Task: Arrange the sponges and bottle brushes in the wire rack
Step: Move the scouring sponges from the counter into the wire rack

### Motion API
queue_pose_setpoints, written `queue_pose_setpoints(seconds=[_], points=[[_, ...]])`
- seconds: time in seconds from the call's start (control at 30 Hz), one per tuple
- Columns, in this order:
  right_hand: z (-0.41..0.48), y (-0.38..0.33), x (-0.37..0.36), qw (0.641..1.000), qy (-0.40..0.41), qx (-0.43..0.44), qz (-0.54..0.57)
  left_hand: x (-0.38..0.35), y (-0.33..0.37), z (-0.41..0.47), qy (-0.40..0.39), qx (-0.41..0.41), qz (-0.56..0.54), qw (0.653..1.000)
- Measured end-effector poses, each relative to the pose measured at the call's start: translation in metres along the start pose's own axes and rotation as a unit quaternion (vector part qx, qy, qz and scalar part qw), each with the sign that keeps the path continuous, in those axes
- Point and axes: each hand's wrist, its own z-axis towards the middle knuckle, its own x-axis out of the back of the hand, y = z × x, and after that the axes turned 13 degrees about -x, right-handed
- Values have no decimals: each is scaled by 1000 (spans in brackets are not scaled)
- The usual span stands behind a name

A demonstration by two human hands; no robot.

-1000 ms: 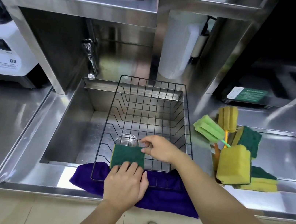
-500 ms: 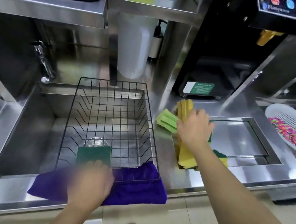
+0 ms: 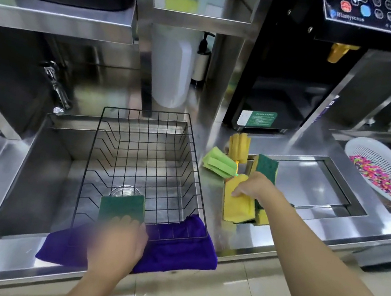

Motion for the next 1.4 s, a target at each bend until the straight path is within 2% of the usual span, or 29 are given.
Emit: queue_pose_setpoints(seconds=[0.07,0.2,0.37,0.5,0.67,0.83,0.9,1.0,1.1,1.2,1.27,1.4], points=[[4,-4,-7,998,-29,21,48,0,1,0,-1,1,1,1000],[-24,-28,1,993,-11,88,82,2,2,1,-6,6,-3,1000],[-57,-67,1,960,9,230,159,3,2,3,-9,12,-6,1000],[-74,-89,-33,947,24,306,100,3,3,3,-8,23,1,1000],[-70,-111,-89,937,65,344,-4,3,4,3,-11,26,0,1000],[-66,-129,-125,912,134,378,-92,2,3,2,-23,27,-2,999],[-64,-132,-137,893,138,408,-130,3,2,3,-30,27,-6,999],[-61,-132,-145,894,61,425,-128,6,2,4,-36,28,-14,999],[-56,-135,-135,923,-34,383,-3,7,2,3,-39,29,-10,999],[-49,-137,-123,937,-135,293,133,6,1,2,-39,30,-9,999],[-48,-136,-119,937,-188,265,125,5,1,2,-38,29,-11,999],[-45,-135,-121,938,-190,289,32,6,1,2,-39,28,-6,999]])
